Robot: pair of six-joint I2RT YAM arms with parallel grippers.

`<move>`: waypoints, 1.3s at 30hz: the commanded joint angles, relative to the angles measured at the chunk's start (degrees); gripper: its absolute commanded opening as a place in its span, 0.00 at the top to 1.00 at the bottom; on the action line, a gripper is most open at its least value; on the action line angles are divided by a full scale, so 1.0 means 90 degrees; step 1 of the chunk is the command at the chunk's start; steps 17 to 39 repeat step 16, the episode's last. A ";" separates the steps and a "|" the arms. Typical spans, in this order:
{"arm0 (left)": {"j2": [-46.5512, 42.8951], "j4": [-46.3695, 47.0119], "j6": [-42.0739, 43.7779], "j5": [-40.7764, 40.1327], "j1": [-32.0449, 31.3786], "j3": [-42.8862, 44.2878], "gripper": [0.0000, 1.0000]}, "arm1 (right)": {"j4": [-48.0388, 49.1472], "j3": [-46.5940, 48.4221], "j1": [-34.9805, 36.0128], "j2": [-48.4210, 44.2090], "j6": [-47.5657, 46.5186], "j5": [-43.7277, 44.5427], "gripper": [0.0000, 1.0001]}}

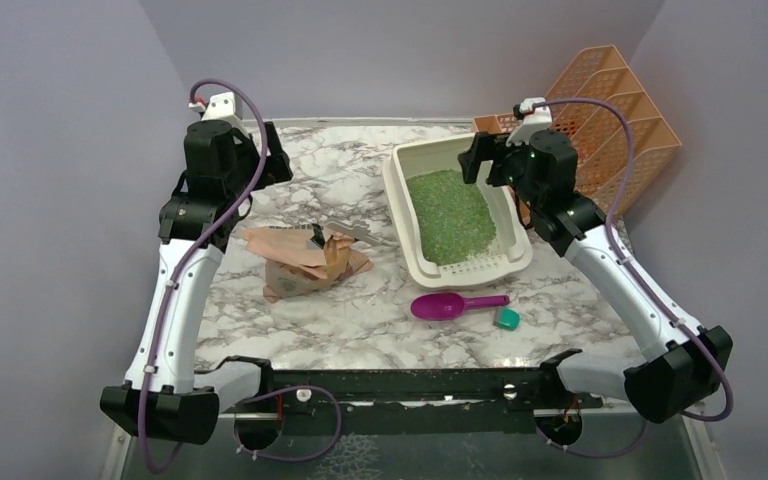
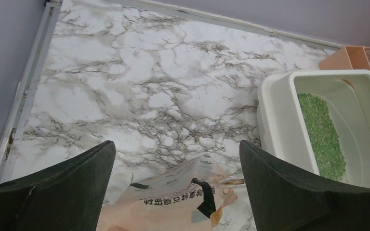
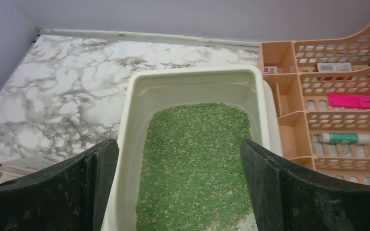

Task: Fill the litter box with clean litter
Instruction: Reset both arms

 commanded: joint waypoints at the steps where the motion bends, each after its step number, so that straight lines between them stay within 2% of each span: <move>1: -0.0243 -0.0179 -0.0361 -0.0898 -0.0009 0.0234 0.01 | -0.0493 0.0353 0.0035 0.0182 0.0246 -0.0809 0.00; 5: -0.0377 -0.0187 -0.0332 -0.0973 -0.0013 0.0096 0.01 | -0.0449 0.0461 0.0036 0.0279 0.0517 -0.1490 0.00; 12: -0.0455 -0.0175 -0.0528 -0.1310 -0.0013 0.0232 0.01 | -0.0422 0.0375 0.0039 0.0295 0.0720 -0.1398 0.00; 16: -0.0446 -0.0219 -0.0298 -0.1352 -0.0012 0.0378 0.01 | -0.0408 0.0373 0.0040 0.0332 0.0703 -0.1493 0.00; 39: -0.0446 -0.0219 -0.0298 -0.1352 -0.0012 0.0378 0.01 | -0.0408 0.0373 0.0040 0.0332 0.0703 -0.1493 0.00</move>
